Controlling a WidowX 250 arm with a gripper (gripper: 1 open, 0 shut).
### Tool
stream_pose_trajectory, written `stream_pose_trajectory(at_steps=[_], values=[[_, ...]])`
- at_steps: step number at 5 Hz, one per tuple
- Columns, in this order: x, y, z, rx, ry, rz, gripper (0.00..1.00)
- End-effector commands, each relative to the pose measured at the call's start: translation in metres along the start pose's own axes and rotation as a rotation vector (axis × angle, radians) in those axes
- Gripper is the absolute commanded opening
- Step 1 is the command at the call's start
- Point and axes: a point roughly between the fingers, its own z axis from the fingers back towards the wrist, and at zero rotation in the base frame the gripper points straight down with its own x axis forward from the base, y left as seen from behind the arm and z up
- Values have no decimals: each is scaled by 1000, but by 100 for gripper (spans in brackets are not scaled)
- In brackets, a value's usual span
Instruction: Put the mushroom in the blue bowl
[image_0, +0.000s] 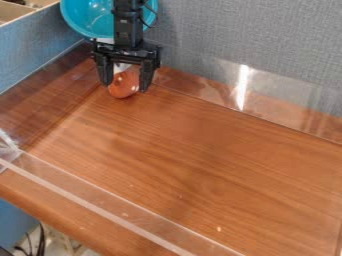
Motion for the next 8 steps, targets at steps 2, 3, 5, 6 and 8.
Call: stream_pose_trajectory(at_steps=[2,3,5,6,8], values=[[4,6,12,2,-51,26,100],[4,6,9,3,-48,30,100],[4,6,4,3,-43,38,100],[4,5,2,2,-42,42,100],[3,2,13,-11,-59,47,100]])
